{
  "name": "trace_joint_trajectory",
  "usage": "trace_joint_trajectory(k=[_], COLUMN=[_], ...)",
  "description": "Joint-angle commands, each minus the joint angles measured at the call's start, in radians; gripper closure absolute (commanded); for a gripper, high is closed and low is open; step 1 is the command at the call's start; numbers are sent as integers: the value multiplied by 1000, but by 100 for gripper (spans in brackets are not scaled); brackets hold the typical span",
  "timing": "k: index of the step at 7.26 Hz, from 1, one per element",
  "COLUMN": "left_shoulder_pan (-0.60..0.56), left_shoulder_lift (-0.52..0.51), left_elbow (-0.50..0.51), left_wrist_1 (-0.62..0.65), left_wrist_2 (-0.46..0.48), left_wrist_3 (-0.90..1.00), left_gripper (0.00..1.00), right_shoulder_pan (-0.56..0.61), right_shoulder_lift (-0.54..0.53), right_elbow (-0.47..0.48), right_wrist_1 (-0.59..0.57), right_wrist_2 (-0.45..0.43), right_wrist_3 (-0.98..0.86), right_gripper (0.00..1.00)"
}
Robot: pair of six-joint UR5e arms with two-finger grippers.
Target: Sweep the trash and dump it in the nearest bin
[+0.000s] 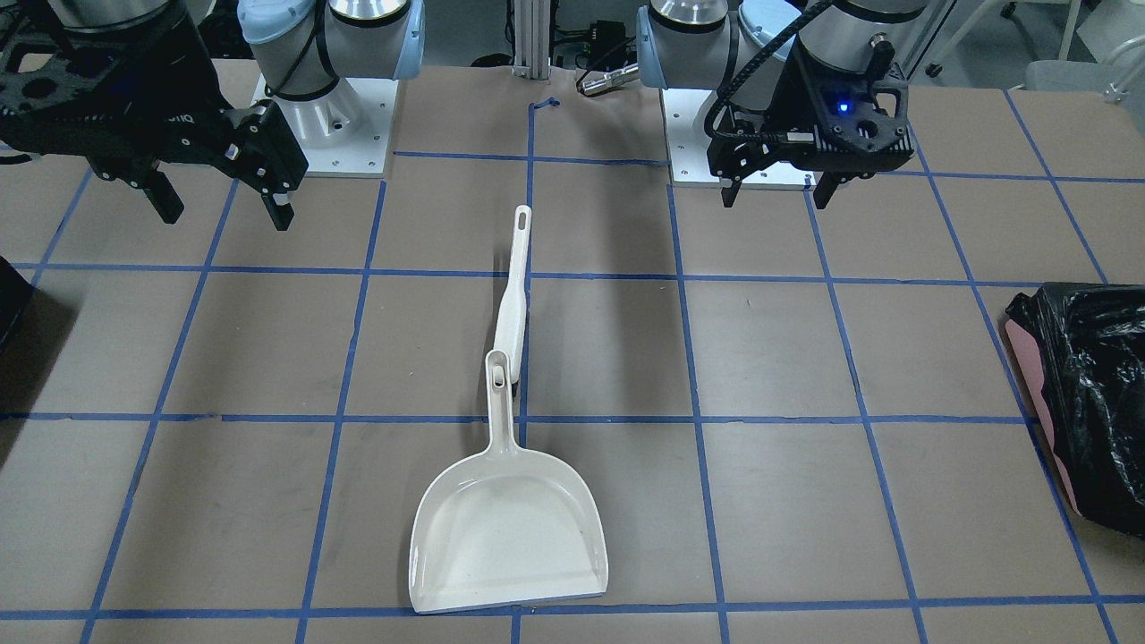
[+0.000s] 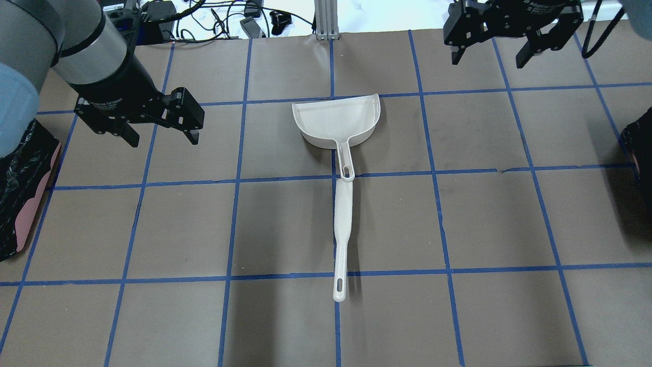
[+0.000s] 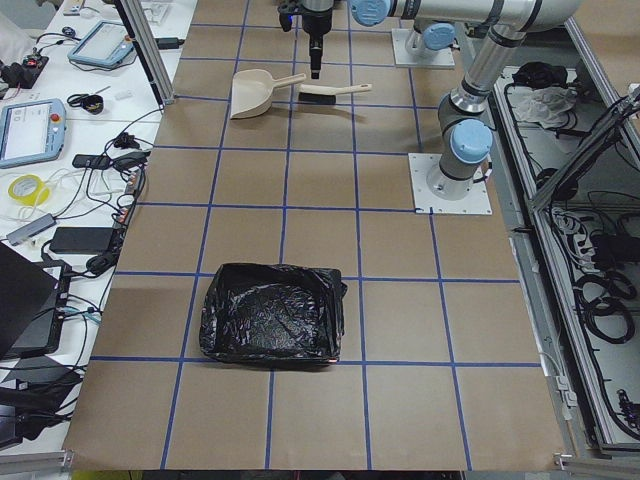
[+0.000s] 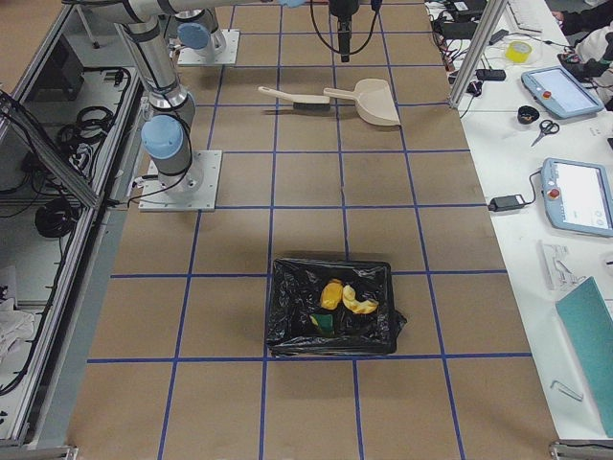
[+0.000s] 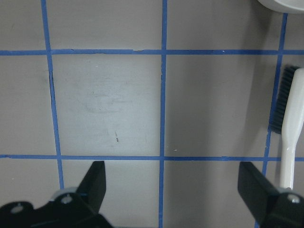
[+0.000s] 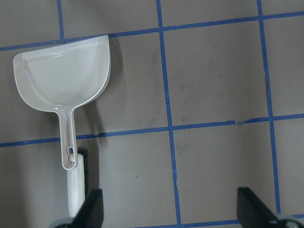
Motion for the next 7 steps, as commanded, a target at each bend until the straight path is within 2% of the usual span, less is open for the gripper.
trace_joint_trajectory(k=[1,7], left_shoulder_pan=[0,0], left_shoulder_lift=[0,5], left_elbow=[1,7], left_wrist_1=[2,5], left_wrist_2=[0,6], left_wrist_3=[0,9], left_gripper=[0,0], right_shoulder_pan=[1,1], right_shoulder_lift=[0,1], right_elbow=[0,0], right_wrist_1=[-2,-2], right_wrist_2=[1,2], right_wrist_3=[0,2], right_gripper=[0,0])
